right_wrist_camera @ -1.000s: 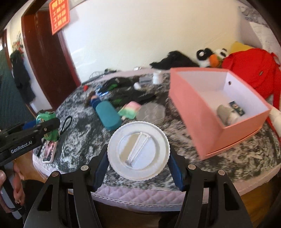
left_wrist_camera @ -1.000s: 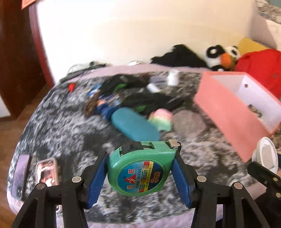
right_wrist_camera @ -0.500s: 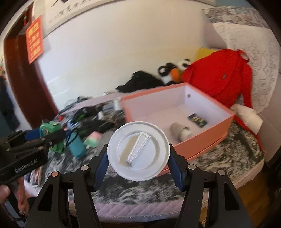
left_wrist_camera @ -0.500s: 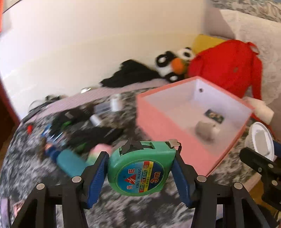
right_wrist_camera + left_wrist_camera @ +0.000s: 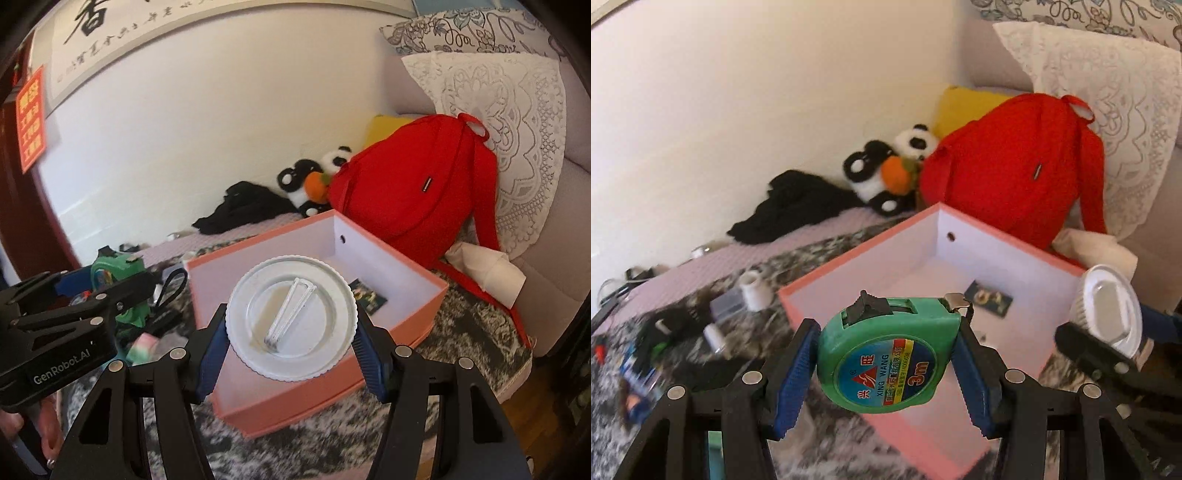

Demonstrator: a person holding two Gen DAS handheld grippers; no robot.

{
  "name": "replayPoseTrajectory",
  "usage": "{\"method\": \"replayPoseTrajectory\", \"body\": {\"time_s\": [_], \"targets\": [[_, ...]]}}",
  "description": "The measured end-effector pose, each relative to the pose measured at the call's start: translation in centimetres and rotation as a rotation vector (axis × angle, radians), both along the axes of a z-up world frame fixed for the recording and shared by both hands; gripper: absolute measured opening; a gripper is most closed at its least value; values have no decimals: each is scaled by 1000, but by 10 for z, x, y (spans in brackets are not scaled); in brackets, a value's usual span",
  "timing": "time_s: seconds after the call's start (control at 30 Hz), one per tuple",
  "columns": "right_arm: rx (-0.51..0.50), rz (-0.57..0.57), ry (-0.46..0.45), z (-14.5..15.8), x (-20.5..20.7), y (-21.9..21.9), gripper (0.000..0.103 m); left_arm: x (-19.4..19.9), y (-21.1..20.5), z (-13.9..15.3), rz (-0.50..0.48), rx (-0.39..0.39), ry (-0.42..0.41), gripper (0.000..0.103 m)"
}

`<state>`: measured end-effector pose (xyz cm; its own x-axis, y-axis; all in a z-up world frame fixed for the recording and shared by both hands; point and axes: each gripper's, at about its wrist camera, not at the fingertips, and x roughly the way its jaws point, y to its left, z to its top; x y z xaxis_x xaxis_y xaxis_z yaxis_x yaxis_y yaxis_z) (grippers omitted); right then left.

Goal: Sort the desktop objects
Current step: 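Carry the tape measure and white lid with both tools into the pink box, then open both tools to release the tape measure and lid in the box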

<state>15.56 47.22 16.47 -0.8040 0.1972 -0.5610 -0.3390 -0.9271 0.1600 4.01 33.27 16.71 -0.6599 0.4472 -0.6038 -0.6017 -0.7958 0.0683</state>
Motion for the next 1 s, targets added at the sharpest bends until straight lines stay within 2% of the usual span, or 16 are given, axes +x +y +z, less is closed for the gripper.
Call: {"method": "replayPoseTrajectory", "body": {"time_s": [0.27, 0.6, 0.7, 0.77, 0.87, 1.0], "targets": [[-15, -51, -26, -16, -55, 46, 65, -46, 40, -27, -15, -15, -44, 60], [-5, -67, -104, -49, -111, 76, 66, -86, 64, -62, -12, -62, -82, 61], [33, -81, -171, -62, -127, 76, 66, -89, 67, -65, 22, -91, -46, 75], [51, -102, -195, -69, -135, 77, 72, -92, 59, -62, 42, -63, -39, 90], [46, -115, -181, -70, -136, 78, 81, -97, 49, -57, 71, -21, -28, 96], [40, -109, -169, -65, -135, 73, 82, -102, 39, -52, 95, -18, -27, 96]]}}
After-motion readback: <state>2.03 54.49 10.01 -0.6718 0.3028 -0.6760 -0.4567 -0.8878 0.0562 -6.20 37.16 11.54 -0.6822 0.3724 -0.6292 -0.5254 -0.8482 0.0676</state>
